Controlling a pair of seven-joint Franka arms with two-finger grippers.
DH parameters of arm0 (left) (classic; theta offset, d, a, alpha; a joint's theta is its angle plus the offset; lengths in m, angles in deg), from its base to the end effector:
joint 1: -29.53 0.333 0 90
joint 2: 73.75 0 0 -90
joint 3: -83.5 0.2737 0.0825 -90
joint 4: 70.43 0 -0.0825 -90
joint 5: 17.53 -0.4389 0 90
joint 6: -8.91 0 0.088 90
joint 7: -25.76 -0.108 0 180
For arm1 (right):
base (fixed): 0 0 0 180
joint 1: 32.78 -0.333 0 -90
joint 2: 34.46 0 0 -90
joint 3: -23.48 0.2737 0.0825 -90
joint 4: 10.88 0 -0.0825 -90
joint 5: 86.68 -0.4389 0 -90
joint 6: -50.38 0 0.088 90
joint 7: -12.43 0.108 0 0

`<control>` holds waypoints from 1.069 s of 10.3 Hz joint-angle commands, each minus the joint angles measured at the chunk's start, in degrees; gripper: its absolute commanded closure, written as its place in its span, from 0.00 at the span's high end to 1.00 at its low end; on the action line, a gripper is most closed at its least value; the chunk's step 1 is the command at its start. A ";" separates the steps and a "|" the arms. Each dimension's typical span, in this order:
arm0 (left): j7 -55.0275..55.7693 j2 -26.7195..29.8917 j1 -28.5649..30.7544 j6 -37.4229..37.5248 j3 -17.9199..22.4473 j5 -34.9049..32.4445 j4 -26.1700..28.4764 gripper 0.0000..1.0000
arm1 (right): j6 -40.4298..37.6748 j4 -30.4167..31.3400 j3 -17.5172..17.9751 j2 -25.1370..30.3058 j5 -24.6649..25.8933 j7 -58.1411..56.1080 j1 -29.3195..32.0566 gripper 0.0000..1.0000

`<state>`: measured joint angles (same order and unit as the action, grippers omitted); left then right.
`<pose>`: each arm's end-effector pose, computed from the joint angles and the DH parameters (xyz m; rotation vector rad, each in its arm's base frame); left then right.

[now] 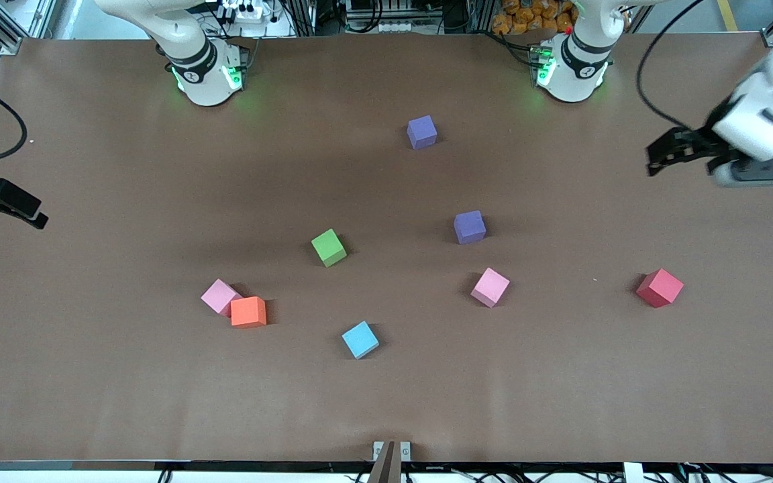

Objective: Arrange blocks into number 1
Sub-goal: 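Grasp the lavender cube with the left gripper while the right gripper reaches pink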

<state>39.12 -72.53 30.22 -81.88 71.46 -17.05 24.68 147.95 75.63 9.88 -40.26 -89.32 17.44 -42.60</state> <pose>0.5901 -0.1203 0.5480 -3.1321 -0.0557 0.0848 0.6478 -0.0321 0.5640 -3.1055 0.2412 -0.1471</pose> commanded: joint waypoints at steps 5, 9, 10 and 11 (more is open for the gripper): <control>24.66 -0.87 0.36 -14.47 -24.84 4.87 18.06 1.00 | 10.94 -3.97 0.33 -20.10 -10.10 0.80 -1.33 1.00; 32.76 -3.41 -3.67 -33.00 -34.35 6.21 32.21 1.00 | 14.20 -6.62 0.33 -27.16 -7.22 -10.77 -7.13 1.00; 35.48 -4.81 -4.72 -39.23 -35.06 6.64 35.55 1.00 | 16.83 -4.26 0.50 -27.17 -5.20 -15.68 -8.45 1.00; 38.55 -6.57 -6.13 -44.08 -35.41 6.99 37.76 1.00 | 18.86 -2.24 1.03 -27.17 -5.01 -20.43 -8.63 1.00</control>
<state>74.82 -77.32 25.01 -119.87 36.46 -11.70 59.16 164.54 71.53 10.53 -67.34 -95.61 3.54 -51.14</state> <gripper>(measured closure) 0.000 0.000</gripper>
